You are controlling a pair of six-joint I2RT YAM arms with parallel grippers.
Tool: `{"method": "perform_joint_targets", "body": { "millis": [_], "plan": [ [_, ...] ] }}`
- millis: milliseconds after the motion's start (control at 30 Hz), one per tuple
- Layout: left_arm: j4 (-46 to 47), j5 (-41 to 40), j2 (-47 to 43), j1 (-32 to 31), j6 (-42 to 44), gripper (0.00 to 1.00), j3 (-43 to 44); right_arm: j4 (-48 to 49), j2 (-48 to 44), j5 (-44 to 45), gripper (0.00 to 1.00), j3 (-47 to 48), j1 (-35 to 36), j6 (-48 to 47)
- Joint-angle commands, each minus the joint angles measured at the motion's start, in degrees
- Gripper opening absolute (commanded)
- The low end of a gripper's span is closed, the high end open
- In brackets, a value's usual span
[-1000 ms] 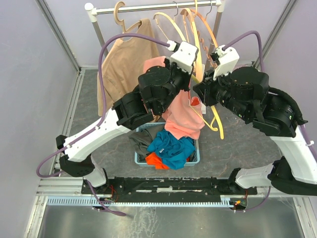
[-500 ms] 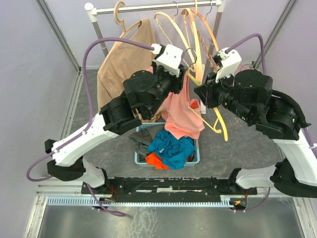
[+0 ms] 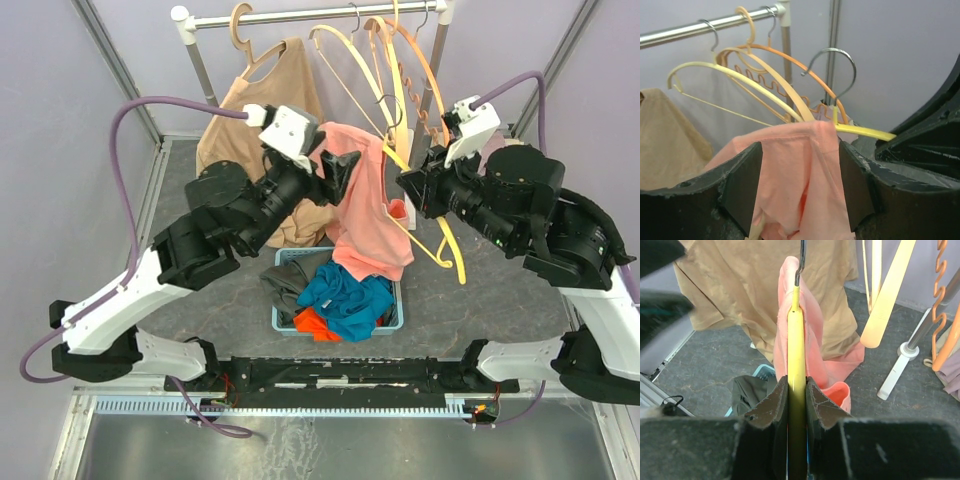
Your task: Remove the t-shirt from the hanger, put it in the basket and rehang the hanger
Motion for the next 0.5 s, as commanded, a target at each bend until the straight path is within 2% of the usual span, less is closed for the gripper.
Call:
{"method": "perform_joint_targets", "body": {
  "millis": [0,200,467],
  "plan": [
    [-1.55,6.46,2.09,-0.01,-3.30,0.71,-1.08,7.69,-2.18,-0.39,0.01,1.00,-0.15,-1.03],
    [1.18,7.30,2.51,0.05,-3.45,0.75,-4.09,8.34,-2.90,-2.39,0.01,1.91,-0.11,-1.30],
    [3.36,5.76,4.15,0.74,-1.34,0.74,-3.89,8.24,-3.82,-3.74,0.01,1.31,-0.10,-1.05]
  ]
}}
